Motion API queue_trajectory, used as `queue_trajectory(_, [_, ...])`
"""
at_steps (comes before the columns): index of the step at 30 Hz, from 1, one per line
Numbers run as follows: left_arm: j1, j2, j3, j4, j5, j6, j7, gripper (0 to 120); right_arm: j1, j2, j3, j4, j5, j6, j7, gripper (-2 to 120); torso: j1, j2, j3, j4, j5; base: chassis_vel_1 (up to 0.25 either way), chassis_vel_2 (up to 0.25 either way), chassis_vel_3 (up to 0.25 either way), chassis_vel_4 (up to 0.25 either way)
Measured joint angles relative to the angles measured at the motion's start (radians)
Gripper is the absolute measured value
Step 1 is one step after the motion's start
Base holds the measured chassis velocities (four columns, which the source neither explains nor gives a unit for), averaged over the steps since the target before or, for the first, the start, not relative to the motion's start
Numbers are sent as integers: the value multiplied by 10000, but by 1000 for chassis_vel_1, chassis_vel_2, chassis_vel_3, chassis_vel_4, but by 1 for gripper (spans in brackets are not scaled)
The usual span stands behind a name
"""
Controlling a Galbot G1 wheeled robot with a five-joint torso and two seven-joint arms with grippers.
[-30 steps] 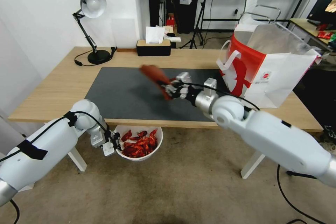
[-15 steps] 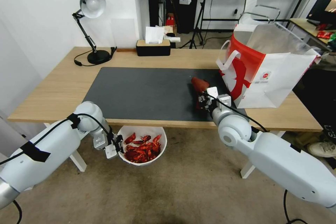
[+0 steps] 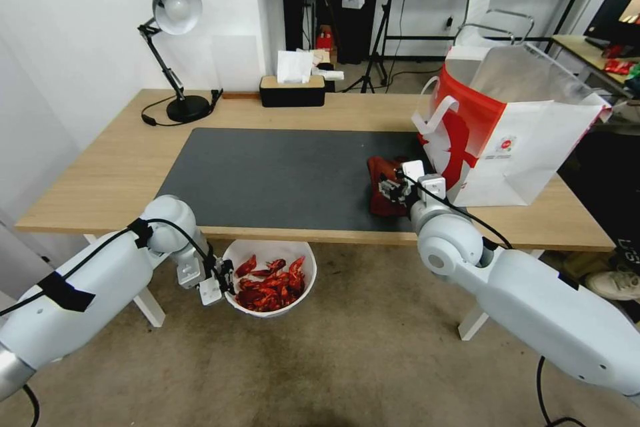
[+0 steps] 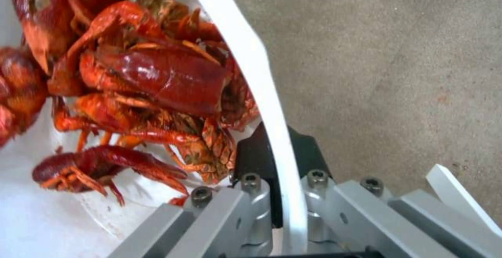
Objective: Sweep shrimp from table into container with towel, then put container into takeout bag.
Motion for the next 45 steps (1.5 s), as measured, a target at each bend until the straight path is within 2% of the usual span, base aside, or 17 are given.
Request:
queue_trajectory(1, [2,0,-5,-11,0,1,-4,0,-121,-19,108,71,-51,291,-235,95,0,0,0,0,1,0,0,0,0])
queue_trajectory(2, [8,3,-32,-45,4,2,-15,0,-586,-53,555,218,-524,1330,-1100,98,0,0,0,0,1,0,0,0,0])
queue_trajectory(3, [8,3,-32,-45,4,2,-15,0,-586,-53,555,218,-524,1330,-1100,98,0,0,0,0,1,0,0,0,0])
queue_trajectory(5, [41,31,-92,-96,12,3,-26,0,-1531,-108,1374,508,-1439,2972,-2257,100,1,1,-1,-1,3,0,0,0,0])
queue_trajectory(6, [79,51,-128,-115,13,5,-28,0,-1977,-134,1723,734,-1636,3467,-2584,100,0,0,-1,-3,3,0,0,0,0])
queue_trajectory(7, [79,51,-128,-115,13,5,-28,0,-1977,-134,1723,734,-1636,3467,-2584,100,0,0,-1,-3,3,0,0,0,0])
queue_trajectory(9, [274,113,-251,-186,24,6,-35,0,-3387,-188,2627,1411,-2539,4639,-3328,100,-1,1,-1,-2,0,0,0,0,0])
queue_trajectory(10, [274,113,-251,-186,24,6,-35,0,-3387,-188,2627,1411,-2539,4639,-3328,100,-1,1,-1,-2,0,0,0,0,0])
queue_trajectory(12, [470,155,-335,-289,78,9,-38,0,-4495,-153,3407,1824,-3600,5321,-3566,100,-1,1,-3,-3,-1,0,0,0,0])
queue_trajectory(13, [470,155,-335,-289,78,9,-38,0,-4495,-153,3407,1824,-3600,5321,-3566,100,-1,1,-3,-3,-1,0,0,0,0])
queue_trajectory(15, [657,163,-424,-392,105,28,-40,0,-5939,88,4285,2187,-4658,5773,-3210,100,-2,0,-2,0,1,0,0,0,0])
queue_trajectory(20, [724,165,-494,-467,112,60,-43,0,-7237,444,4977,2339,-5617,6092,-2881,100,-1,1,-2,1,0,0,0,0,0])
queue_trajectory(23, [824,169,-629,-573,118,91,-60,0,-9945,1521,5666,2263,-7083,6858,-2765,100,-2,2,-3,-8,0,0,0,0,0])
queue_trajectory(24, [824,169,-629,-573,118,91,-60,0,-9945,1521,5666,2263,-7083,6858,-2765,100,-2,2,-3,-8,0,0,0,0,0])
queue_trajectory(26, [928,172,-706,-654,125,94,-63,0,-10870,2132,5808,2134,-7321,7296,-2944,100,-3,2,-4,-6,0,0,0,0,0])
queue_trajectory(31, [1044,206,-820,-787,140,103,-63,0,-11453,2418,5946,2119,-7248,7502,-2988,100,-2,2,-3,1,0,0,0,0,0])
queue_trajectory(45, [1516,311,-1184,-1199,203,245,-76,0,-11474,2674,5778,1547,-6500,7456,-3007,100,0,1,-2,-1,2,0,0,0,0])
